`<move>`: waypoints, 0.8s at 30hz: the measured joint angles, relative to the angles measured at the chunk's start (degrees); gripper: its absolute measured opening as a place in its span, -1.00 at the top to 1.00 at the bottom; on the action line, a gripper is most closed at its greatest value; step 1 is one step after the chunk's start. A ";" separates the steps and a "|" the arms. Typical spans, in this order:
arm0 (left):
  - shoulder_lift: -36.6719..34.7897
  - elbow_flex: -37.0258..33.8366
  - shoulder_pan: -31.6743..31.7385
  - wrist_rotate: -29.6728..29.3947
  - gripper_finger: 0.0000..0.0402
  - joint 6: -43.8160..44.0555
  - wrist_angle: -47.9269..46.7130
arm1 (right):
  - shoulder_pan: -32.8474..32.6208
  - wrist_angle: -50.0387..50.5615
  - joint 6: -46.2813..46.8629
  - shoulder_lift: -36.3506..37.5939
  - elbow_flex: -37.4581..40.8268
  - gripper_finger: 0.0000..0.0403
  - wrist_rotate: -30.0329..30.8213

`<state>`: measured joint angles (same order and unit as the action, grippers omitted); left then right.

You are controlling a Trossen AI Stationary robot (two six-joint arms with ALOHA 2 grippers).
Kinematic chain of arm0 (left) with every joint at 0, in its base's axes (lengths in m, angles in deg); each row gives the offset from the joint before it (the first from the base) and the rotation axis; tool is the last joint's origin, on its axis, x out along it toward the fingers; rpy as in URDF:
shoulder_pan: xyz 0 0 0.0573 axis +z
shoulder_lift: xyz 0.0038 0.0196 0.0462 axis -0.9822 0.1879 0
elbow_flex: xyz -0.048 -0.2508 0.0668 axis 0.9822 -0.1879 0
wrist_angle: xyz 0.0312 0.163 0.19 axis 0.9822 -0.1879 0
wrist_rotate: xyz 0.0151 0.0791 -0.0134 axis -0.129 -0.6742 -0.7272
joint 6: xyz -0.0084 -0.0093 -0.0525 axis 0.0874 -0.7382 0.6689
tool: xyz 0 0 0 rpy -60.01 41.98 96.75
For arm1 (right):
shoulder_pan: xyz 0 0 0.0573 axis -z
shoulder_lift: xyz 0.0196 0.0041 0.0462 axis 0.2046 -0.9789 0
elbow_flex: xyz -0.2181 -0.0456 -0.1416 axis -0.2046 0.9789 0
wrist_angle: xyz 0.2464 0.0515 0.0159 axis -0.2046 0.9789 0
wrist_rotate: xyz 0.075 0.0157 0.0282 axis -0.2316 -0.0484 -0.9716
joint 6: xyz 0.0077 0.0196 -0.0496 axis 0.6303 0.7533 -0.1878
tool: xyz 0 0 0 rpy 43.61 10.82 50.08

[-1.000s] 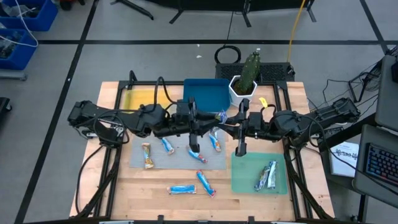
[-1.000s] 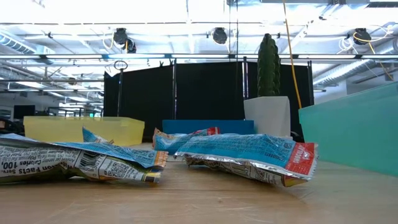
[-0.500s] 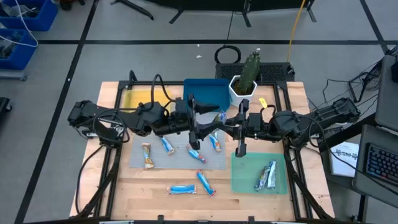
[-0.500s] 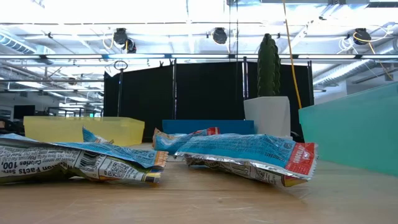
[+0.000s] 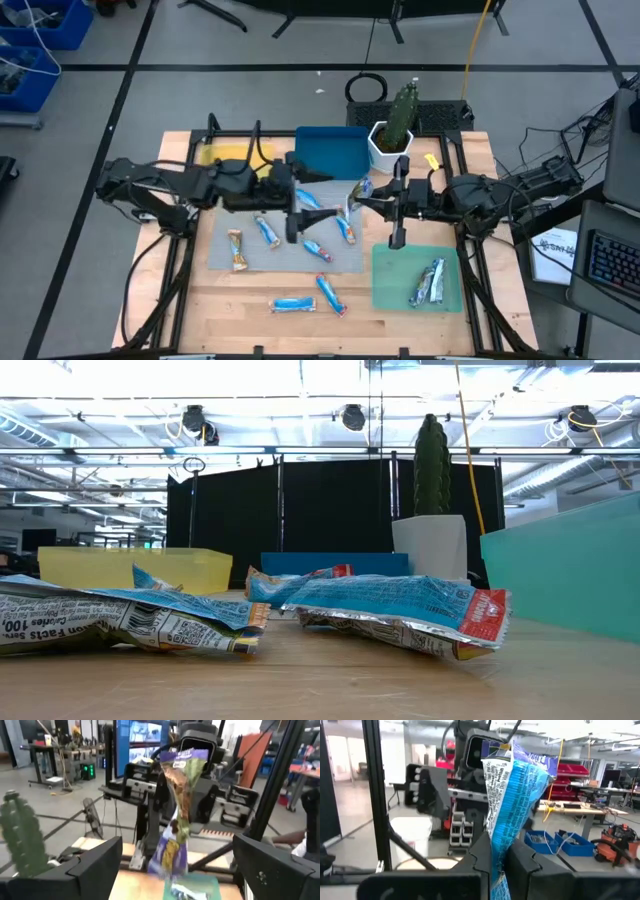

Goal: Pick and place Granola Bars by type
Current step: Put the blue granola bar into the green bin

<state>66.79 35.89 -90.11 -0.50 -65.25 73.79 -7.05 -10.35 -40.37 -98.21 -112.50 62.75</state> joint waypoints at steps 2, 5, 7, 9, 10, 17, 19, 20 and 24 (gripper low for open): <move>-1.20 0.06 -0.05 -0.01 -0.83 0.77 -1.81 | 0.02 2.73 0.27 1.52 0.00 0.90 0.18; -3.04 0.02 -0.07 0.00 -0.79 1.34 -5.67 | -0.02 6.29 4.01 3.84 0.00 0.91 1.65; -4.05 0.02 -0.07 -0.02 -0.77 1.11 -7.32 | -0.02 9.71 8.57 5.34 0.00 0.91 4.79; -4.81 0.00 -0.07 -0.02 -0.76 1.16 -8.55 | 0.01 13.37 14.12 6.91 0.00 0.91 7.47; -5.09 0.02 -0.07 -0.02 -0.76 1.51 -8.90 | 0.02 15.00 17.23 7.59 0.00 0.91 8.87; -5.67 0.02 -0.07 0.02 -0.80 2.46 -11.69 | 0.00 25.38 37.74 10.00 0.00 0.94 11.55; -5.67 0.02 -0.07 0.02 -0.80 2.75 -12.46 | 0.02 29.04 43.55 10.02 -0.02 0.95 12.13; -5.67 0.02 -0.07 0.03 -0.79 2.81 -12.78 | 0.02 31.13 46.82 10.02 -0.02 0.95 12.10; -5.67 0.02 -0.07 0.07 -0.77 2.88 -14.13 | 0.00 39.68 60.40 9.68 -0.02 0.95 10.66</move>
<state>61.12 35.91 -90.17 -0.43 -62.37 59.66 -7.05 29.33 20.03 -88.53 -112.52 73.40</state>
